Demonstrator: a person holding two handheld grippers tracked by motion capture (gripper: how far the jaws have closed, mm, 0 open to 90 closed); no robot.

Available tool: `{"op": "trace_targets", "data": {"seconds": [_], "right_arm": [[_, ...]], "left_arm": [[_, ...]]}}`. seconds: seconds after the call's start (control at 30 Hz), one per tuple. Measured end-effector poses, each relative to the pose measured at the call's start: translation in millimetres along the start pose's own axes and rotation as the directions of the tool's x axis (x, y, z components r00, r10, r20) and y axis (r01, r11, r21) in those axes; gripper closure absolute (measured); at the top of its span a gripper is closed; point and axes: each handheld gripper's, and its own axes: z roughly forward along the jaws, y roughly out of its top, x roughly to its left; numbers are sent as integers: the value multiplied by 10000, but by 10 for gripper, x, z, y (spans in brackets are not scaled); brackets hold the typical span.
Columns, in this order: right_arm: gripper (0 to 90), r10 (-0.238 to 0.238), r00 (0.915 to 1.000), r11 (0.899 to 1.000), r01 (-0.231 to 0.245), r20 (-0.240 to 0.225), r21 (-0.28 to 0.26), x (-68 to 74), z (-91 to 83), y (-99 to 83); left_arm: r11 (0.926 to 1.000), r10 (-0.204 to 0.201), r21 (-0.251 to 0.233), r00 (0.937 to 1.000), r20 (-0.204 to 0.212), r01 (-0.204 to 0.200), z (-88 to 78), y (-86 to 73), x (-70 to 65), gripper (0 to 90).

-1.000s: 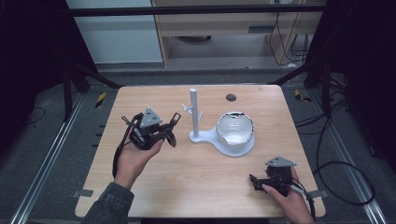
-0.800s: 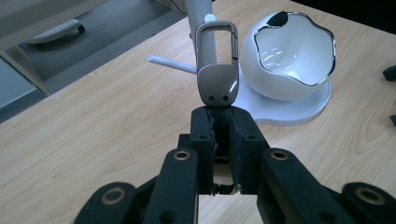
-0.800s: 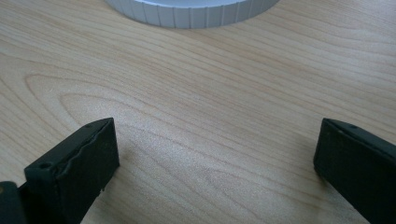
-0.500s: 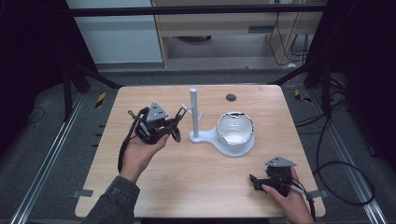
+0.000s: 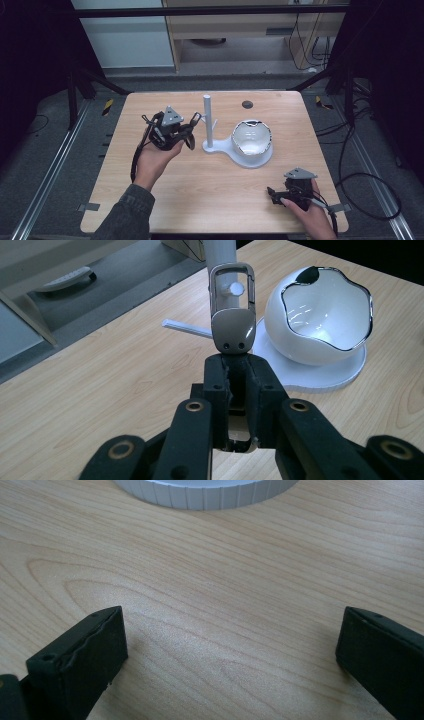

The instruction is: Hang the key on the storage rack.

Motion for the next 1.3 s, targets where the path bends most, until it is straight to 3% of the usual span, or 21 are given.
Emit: {"op": "trace_targets", "data": {"seconds": [0.6,1.07,1.3], "right_arm": [[5,-9,10000,10000,9,5,-12,0,-2,-1],[5,15,10000,10000,-15,12,-3,3,-3,-2],[5,20,10000,10000,-20,7,5,3,-4,-2]], "left_arm": [[9995,-307,38,9995,47,307,333,-14,-48,804],[9995,-283,-123,9996,-95,282,393,-76,-50,804],[9988,-457,-164,9989,-74,456,422,-85,-39,804]]}}
